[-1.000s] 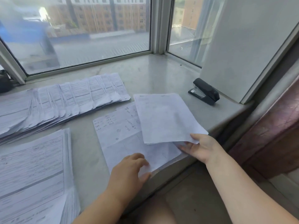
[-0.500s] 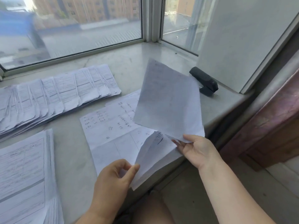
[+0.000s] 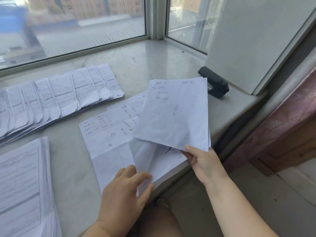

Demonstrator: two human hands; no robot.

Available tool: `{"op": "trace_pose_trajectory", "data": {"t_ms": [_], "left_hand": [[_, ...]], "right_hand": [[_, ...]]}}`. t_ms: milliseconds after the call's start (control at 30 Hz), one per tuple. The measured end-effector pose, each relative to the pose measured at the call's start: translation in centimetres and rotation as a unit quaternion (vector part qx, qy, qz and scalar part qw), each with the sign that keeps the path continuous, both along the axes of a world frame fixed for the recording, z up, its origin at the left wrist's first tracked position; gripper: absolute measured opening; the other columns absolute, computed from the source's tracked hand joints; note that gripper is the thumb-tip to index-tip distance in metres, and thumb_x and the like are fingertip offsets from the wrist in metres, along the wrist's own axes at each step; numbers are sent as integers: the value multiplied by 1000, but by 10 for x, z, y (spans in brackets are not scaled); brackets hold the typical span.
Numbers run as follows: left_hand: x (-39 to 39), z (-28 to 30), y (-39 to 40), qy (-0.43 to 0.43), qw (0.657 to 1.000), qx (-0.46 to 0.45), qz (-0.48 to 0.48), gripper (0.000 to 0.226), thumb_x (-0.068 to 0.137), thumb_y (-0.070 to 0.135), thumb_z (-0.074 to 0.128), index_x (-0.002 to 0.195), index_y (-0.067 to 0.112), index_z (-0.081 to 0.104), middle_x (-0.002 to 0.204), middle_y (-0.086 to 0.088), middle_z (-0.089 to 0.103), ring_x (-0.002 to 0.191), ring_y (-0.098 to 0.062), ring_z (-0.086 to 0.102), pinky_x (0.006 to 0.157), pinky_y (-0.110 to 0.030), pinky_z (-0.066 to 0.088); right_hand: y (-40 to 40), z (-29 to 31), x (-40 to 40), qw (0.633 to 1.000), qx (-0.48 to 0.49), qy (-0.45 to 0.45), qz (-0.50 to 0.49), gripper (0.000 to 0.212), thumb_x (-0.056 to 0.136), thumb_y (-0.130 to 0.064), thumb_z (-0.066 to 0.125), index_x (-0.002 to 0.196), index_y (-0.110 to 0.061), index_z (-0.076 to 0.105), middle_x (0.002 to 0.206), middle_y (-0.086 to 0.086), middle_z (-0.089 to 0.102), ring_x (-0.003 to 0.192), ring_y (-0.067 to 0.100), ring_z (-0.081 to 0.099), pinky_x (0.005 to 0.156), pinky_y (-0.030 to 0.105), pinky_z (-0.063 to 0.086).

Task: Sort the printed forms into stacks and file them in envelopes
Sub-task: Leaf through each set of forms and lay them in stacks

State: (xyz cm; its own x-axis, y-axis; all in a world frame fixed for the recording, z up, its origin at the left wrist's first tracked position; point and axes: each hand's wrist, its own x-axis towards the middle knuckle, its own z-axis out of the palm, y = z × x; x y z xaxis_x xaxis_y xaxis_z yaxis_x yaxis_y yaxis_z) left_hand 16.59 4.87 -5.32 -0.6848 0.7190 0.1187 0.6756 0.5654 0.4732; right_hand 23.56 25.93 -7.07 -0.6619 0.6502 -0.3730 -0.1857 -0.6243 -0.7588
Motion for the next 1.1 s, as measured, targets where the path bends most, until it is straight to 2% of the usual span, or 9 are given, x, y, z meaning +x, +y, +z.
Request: {"op": "trace_pose_trajectory", "data": {"t_ms": [133,267,333,533,633,833,900,1000,1100], "left_hand": [[-3,-4,-2,-41,998,30,31,10,80,30,72,74,35,66,72,11,53,73,-4,52,56,-25,45],[-3,-7,2,-75,993,53,76,16,78,31,70,64,32,61,77,13,55,79,0,52,55,-10,32],[-3,-8,3,-74,992,51,85,19,76,30,72,63,32,60,76,14,55,77,-1,53,54,-9,31],[-1,-3,2,-2,1000,11,6,18,66,39,82,75,38,66,75,19,55,69,-3,55,49,-21,43],[2,-4,3,31,999,-2,-27,29,60,34,87,81,38,68,80,16,55,65,-10,58,40,-23,42],[0,-5,5,11,1000,10,-7,21,66,31,84,78,39,68,78,17,54,65,-8,57,43,-20,36],[0,-6,5,-4,999,31,10,15,75,25,78,76,35,67,76,17,55,65,-6,55,46,-24,41],[-3,-11,3,-64,987,109,100,22,81,21,72,72,31,55,71,14,56,69,-8,52,56,-22,41],[1,-14,2,-88,972,159,146,38,76,18,74,93,36,46,73,13,58,68,-8,55,57,-23,40]], "right_hand": [[2,0,-1,999,-17,30,-3,39,86,17,49,115,-6,64,107,13,73,91,26,72,69,31,59],[9,0,-4,996,-63,65,-10,43,86,18,43,109,-11,65,102,11,74,85,29,72,78,42,60],[13,0,-5,993,-89,74,-12,41,87,17,41,105,-11,65,99,12,74,82,31,72,82,46,57],[17,2,-7,986,-135,92,-17,35,92,11,36,105,-9,62,92,13,75,78,33,73,76,50,58],[18,1,-8,985,-145,93,-21,34,93,9,37,107,-9,61,92,13,75,77,32,73,75,51,58],[20,-1,-8,986,-146,82,-22,32,93,8,38,111,-7,60,94,15,74,81,34,73,75,53,58],[19,0,-9,986,-150,70,-35,31,95,6,38,113,-7,59,94,16,74,80,34,73,72,53,59],[19,2,-11,980,-176,50,-83,24,98,2,41,111,-5,59,86,17,74,72,33,73,61,47,60],[24,12,-17,980,-157,12,-120,17,98,1,44,99,-5,60,77,14,74,63,27,73,53,35,59]]}}
